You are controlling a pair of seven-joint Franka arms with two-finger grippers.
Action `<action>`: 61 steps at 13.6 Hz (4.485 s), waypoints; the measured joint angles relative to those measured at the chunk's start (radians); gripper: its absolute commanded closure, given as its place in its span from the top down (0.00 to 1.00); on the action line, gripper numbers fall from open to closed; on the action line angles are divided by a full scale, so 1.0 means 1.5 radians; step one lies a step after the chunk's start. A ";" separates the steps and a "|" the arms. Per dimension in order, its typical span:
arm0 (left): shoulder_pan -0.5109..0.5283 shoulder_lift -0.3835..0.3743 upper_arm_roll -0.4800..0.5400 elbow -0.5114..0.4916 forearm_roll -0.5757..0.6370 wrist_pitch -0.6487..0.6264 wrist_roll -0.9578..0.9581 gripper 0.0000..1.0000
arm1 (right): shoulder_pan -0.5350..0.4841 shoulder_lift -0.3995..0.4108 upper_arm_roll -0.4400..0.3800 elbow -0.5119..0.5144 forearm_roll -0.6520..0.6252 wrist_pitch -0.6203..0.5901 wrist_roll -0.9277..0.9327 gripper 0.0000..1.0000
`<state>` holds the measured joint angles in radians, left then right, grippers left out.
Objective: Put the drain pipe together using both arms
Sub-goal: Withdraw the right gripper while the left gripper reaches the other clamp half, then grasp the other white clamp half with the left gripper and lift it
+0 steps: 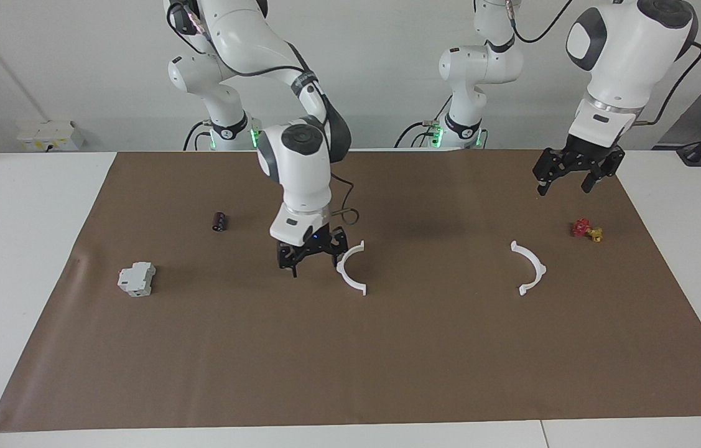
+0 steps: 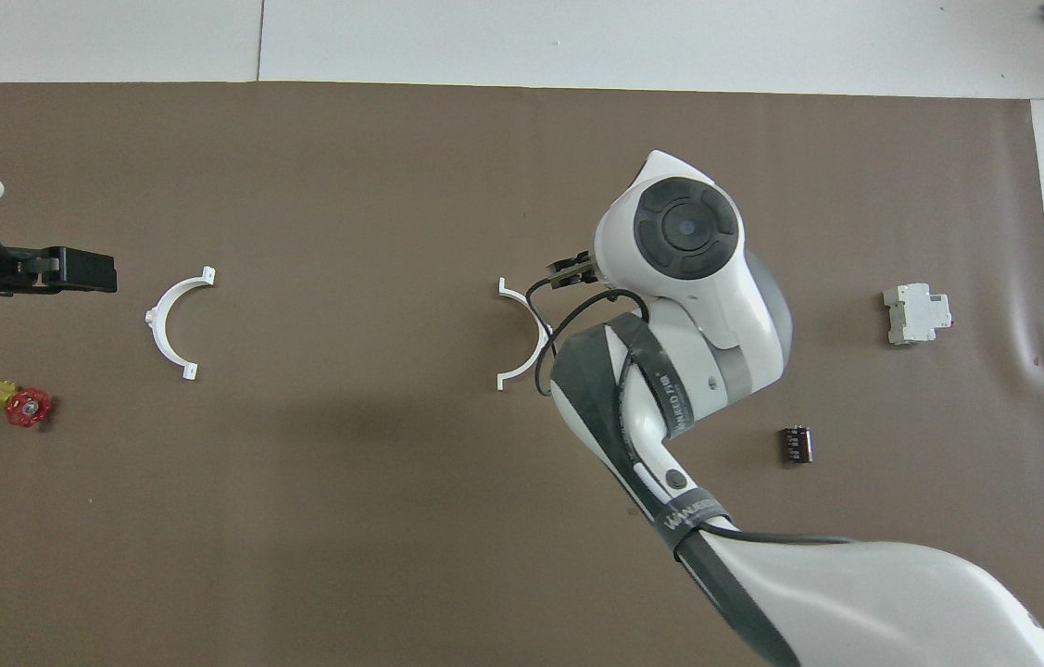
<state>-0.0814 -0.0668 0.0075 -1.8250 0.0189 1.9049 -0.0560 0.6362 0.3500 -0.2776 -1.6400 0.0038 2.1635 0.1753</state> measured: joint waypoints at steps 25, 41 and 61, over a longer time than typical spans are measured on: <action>0.009 0.118 0.049 -0.318 0.000 0.428 -0.218 1.00 | -0.306 -0.240 0.050 0.004 -0.022 -0.407 -0.111 1.00; 0.007 0.127 0.047 -0.326 0.000 0.441 -0.253 0.83 | -0.366 -0.263 0.116 0.040 -0.019 -0.487 -0.110 1.00; -0.042 0.135 0.037 -0.213 -0.001 0.311 -0.372 0.00 | -0.366 -0.261 0.109 0.040 -0.019 -0.470 -0.110 1.00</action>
<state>-0.1443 0.1351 0.0634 -2.1443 0.0181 2.3721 -0.6138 0.0875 -0.0417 -0.1134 -1.5797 -0.0241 1.4585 0.0099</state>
